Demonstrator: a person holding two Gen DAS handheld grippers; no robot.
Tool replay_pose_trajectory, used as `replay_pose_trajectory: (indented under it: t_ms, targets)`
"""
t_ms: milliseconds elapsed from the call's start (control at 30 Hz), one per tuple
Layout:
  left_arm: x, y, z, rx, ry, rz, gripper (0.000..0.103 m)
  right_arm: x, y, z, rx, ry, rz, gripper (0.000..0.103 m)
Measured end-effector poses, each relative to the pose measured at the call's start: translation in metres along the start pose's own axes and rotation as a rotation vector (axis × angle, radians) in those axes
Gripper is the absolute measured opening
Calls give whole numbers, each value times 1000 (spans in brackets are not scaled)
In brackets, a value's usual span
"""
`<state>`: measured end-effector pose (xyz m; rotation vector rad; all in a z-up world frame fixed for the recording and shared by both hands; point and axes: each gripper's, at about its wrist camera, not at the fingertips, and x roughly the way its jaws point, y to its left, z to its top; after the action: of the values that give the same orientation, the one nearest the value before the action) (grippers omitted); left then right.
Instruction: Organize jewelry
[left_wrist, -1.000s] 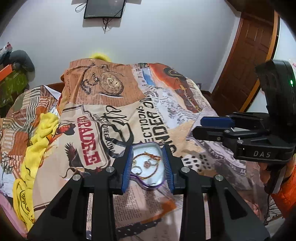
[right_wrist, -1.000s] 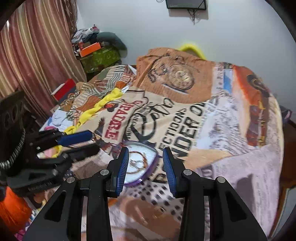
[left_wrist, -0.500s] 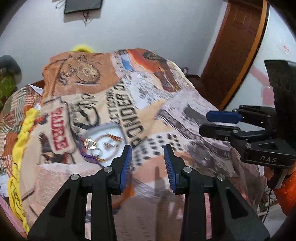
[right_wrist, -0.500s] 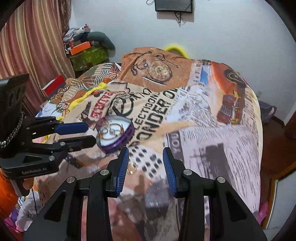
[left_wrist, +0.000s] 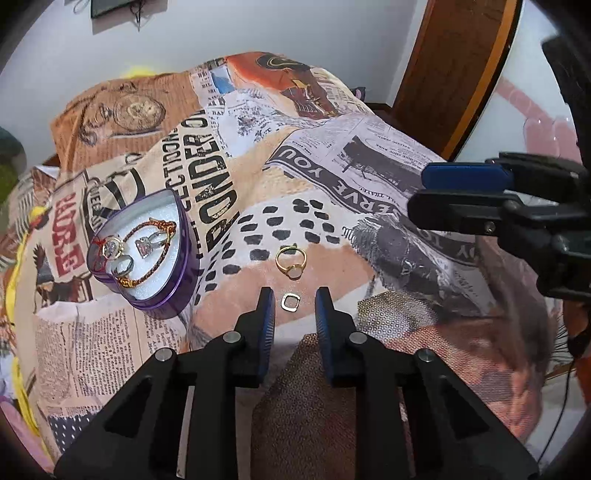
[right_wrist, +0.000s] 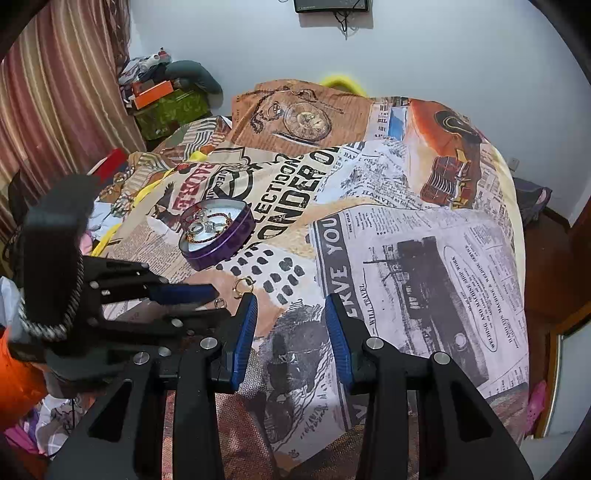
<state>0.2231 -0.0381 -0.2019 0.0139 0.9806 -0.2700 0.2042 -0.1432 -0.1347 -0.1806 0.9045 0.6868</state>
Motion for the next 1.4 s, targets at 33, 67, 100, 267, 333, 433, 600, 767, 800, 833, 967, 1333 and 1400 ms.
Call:
replay_pose_trajectory:
  t_ms: [33, 67, 100, 267, 333, 433, 600, 767, 800, 833, 967, 1333, 1400]
  targets:
    - [1, -1, 0, 2, -1, 7, 19, 1, 0, -1, -1, 0, 0, 35]
    - [2, -1, 0, 1, -2, 9, 17, 2, 1, -1, -4, 1, -1, 35]
    - [3, 1, 0, -5, 0, 8, 12, 4, 2, -1, -8, 3, -2, 35]
    - [2, 10, 0, -34, -1, -14, 8, 10, 8, 1, -17, 1, 9, 35]
    - [-3, 13, -1, -48, -15, -20, 7, 13, 11, 2, -19, 3, 13, 35]
    - [-15, 20, -1, -82, -44, -33, 7, 21, 17, 5, -29, 17, 24, 35]
    - [-38, 36, 1, -109, -104, -9, 7, 41, 33, 9, -79, 61, 26, 35]
    - [-50, 50, -1, -129, -129, 12, 7, 58, 49, 12, -129, 105, 48, 35]
    - [-51, 53, -2, -135, -133, 12, 7, 63, 52, 13, -140, 123, 44, 35]
    - [-52, 55, -3, -139, -135, 11, 7, 68, 52, 12, -146, 136, 36, 35]
    - [-54, 59, -6, -150, -142, 12, 7, 74, 51, 10, -151, 155, 40, 28]
    - [-66, 62, -3, -158, -181, 11, 7, 59, 56, 15, -135, 113, 22, 18]
    - [-72, 64, -2, -158, -196, 19, 7, 53, 59, 19, -132, 90, 24, 18]
